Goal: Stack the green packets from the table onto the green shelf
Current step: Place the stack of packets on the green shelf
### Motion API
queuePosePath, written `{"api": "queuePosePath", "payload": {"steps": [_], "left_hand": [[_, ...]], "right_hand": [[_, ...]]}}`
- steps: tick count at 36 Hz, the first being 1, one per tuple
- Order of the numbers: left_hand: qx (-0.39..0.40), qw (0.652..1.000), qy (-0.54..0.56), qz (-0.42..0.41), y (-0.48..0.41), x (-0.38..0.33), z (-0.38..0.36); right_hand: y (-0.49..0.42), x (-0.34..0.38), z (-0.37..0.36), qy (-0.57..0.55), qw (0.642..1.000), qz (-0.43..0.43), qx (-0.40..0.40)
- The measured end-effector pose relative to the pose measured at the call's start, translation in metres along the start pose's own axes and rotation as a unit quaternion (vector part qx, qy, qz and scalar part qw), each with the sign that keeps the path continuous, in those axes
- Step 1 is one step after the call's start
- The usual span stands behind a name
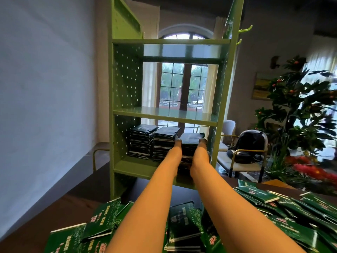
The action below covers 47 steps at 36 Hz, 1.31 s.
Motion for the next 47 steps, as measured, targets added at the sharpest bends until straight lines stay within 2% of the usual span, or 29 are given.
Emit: {"api": "queuePosePath", "payload": {"steps": [3,6,10,14,17,21,26,32,47], "left_hand": [[-0.015,0.999,0.023,0.016,-0.025,0.002,-0.007],[-0.031,0.997,0.063,0.023,-0.023,0.001,-0.005],[-0.018,0.993,0.114,0.01,-0.005,0.005,0.0],[-0.012,0.99,0.137,0.014,0.013,0.011,0.013],[0.027,0.988,0.15,0.036,0.03,0.01,0.016],[0.072,0.972,0.213,0.07,0.031,0.014,0.013],[0.099,0.955,0.264,0.09,0.029,0.014,0.007],[0.076,0.945,0.302,0.096,0.016,0.013,-0.003],[0.038,0.959,0.263,0.1,-0.005,0.009,-0.004]], "right_hand": [[-0.003,0.003,-0.002,0.049,0.999,0.021,0.007],[0.001,0.008,-0.003,0.035,0.999,-0.02,-0.024],[-0.001,0.009,-0.007,0.026,0.999,-0.026,0.01],[-0.013,0.0,0.0,0.077,0.995,0.05,0.037],[-0.015,-0.001,0.002,0.088,0.993,0.063,0.042],[-0.014,0.004,0.002,0.048,0.999,0.005,0.01],[-0.014,0.003,0.002,0.05,0.999,-0.004,0.003],[-0.013,0.006,0.0,0.022,0.999,-0.02,0.021],[-0.028,-0.001,0.0,0.089,0.996,0.025,-0.004]]}}
Point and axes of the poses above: each hand's wrist, its own y-axis away from the middle knuckle, its own z-axis out of the back of the hand, x = y × z, the point moved 3 cm from there along -y, towards the middle knuckle, and after that the axes turned 12 degrees about -y, right-handed, at the moved point
